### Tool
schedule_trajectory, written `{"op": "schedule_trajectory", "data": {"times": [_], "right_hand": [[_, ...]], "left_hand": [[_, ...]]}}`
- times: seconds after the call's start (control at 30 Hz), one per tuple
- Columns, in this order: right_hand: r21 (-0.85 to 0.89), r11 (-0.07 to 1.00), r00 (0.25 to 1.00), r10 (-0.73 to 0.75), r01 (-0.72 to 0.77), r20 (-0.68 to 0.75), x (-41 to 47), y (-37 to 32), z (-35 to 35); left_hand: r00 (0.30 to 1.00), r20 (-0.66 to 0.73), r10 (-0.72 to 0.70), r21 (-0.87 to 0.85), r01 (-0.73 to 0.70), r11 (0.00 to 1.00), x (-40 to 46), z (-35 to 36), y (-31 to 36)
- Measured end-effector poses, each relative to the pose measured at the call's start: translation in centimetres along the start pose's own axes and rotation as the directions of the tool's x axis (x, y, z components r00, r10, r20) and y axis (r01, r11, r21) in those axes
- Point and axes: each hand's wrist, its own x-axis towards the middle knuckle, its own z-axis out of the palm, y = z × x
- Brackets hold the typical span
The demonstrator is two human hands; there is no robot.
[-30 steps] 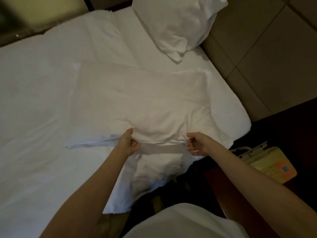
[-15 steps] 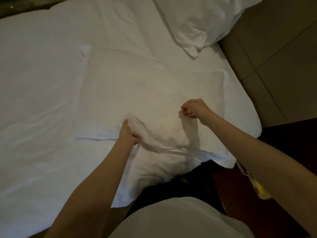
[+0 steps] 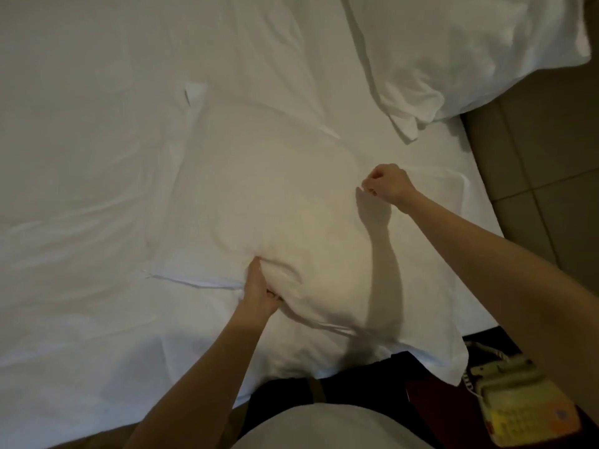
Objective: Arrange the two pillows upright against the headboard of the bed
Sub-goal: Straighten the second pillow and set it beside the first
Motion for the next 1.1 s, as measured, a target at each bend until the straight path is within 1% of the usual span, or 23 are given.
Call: {"op": "schedule_trajectory", "data": {"times": [0.07, 0.1, 0.13, 0.2, 0.27, 0.3, 0.37, 0.4, 0.47, 0.53, 0.6, 0.7, 0.77, 0.83, 0.87, 0.93, 1.03, 1.1], "right_hand": [[-0.038, 0.999, 0.999, 0.015, -0.016, -0.045, 2.4, 0.1, -0.1], [-0.059, 0.998, 0.998, 0.021, -0.025, -0.055, 3.8, 0.1, 0.0], [-0.087, 0.996, 0.998, 0.024, -0.029, -0.056, 5.1, 0.1, 0.1], [-0.174, 0.985, 1.000, 0.018, -0.022, -0.023, 7.5, 0.2, 0.6], [-0.270, 0.963, 1.000, -0.006, 0.006, 0.002, 9.9, 0.5, 0.7], [-0.323, 0.946, 0.999, -0.012, 0.025, 0.044, 11.4, 0.7, 0.5], [-0.363, 0.930, 0.981, 0.018, 0.055, 0.194, 12.6, 1.1, 0.2], [-0.338, 0.940, 0.959, 0.048, 0.051, 0.279, 13.9, 1.4, 0.0], [-0.223, 0.975, 0.902, 0.092, 0.005, 0.421, 14.6, 2.1, 0.0], [-0.130, 0.991, 0.872, 0.084, -0.023, 0.483, 14.6, 3.3, 0.5], [-0.106, 0.994, 0.878, 0.052, -0.002, 0.475, 14.3, 4.2, 0.8], [-0.162, 0.987, 0.905, 0.055, 0.015, 0.423, 14.0, 5.0, 0.6], [-0.191, 0.980, 0.903, 0.024, 0.064, 0.429, 13.5, 5.1, 0.5], [-0.200, 0.973, 0.900, -0.016, 0.114, 0.435, 12.3, 4.8, 0.2], [-0.203, 0.970, 0.909, -0.035, 0.131, 0.416, 11.8, 4.5, -0.1], [-0.202, 0.964, 0.936, -0.098, 0.174, 0.338, 10.2, 4.0, -0.9], [-0.162, 0.957, 0.951, -0.202, 0.243, 0.232, 7.2, 3.2, -2.5], [-0.151, 0.945, 0.950, -0.266, 0.290, 0.161, 4.0, 2.7, -4.0]], "left_hand": [[0.999, 0.046, -0.013, -0.026, 0.014, 1.000, 0.6, 0.0, -0.1], [0.999, 0.048, -0.023, -0.038, 0.025, 0.999, 1.1, 0.1, -0.1], [1.000, 0.019, -0.022, -0.046, 0.023, 0.999, 1.6, 0.3, -0.2], [0.991, -0.133, -0.012, -0.058, 0.005, 0.998, 2.8, 0.4, -0.6], [0.961, -0.277, -0.002, -0.051, -0.013, 0.999, 3.9, 0.5, -1.2], [0.947, -0.322, 0.005, -0.056, -0.024, 0.998, 4.7, 0.6, -1.6], [0.932, -0.362, 0.013, -0.076, -0.044, 0.996, 4.9, -0.1, -2.2], [0.925, -0.379, 0.017, -0.072, -0.048, 0.996, 5.6, 0.1, -2.4], [0.910, -0.414, 0.009, -0.045, -0.031, 0.999, 6.1, 0.0, -2.9], [0.894, -0.447, 0.003, -0.031, -0.019, 0.999, 6.4, 0.2, -3.3], [0.883, -0.470, 0.009, -0.023, -0.022, 0.999, 6.5, 0.4, -3.5], [0.884, -0.467, 0.006, -0.038, -0.027, 0.999, 6.2, 0.7, -3.7], [0.901, -0.434, 0.024, -0.063, -0.057, 0.996, 5.7, 1.0, -4.0], [0.929, -0.364, 0.069, -0.087, -0.108, 0.990, 5.0, 1.4, -4.3], [0.942, -0.320, 0.099, -0.093, -0.136, 0.986, 4.6, 1.7, -4.3], [0.952, -0.272, 0.139, -0.098, -0.171, 0.980, 3.5, 2.4, -4.2], [0.941, -0.307, 0.144, -0.117, -0.187, 0.975, 2.4, 3.2, -3.8], [0.946, -0.282, 0.161, -0.151, -0.209, 0.966, 0.7, 3.4, -4.2]]}}
